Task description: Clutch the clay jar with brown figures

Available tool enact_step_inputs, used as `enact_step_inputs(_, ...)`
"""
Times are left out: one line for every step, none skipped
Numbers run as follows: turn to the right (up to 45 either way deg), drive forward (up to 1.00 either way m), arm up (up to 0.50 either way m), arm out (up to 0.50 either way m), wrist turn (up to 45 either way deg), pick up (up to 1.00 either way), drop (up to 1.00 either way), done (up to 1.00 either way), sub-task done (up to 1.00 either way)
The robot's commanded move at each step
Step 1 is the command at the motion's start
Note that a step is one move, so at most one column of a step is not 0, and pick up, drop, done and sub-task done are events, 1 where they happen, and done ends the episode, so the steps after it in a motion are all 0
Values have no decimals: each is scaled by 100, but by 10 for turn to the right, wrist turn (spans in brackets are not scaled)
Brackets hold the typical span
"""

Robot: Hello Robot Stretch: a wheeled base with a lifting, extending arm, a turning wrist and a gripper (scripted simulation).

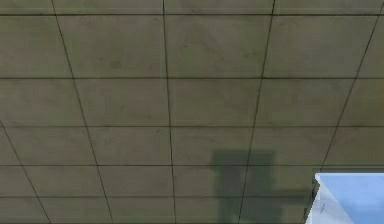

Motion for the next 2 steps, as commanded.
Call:
enact_step_inputs(0, 0, 0, 0, 360, 0, 0, 0, 0)
enact_step_inputs(0, 0, 0, 0, 0, 100, 0, 0, 0)
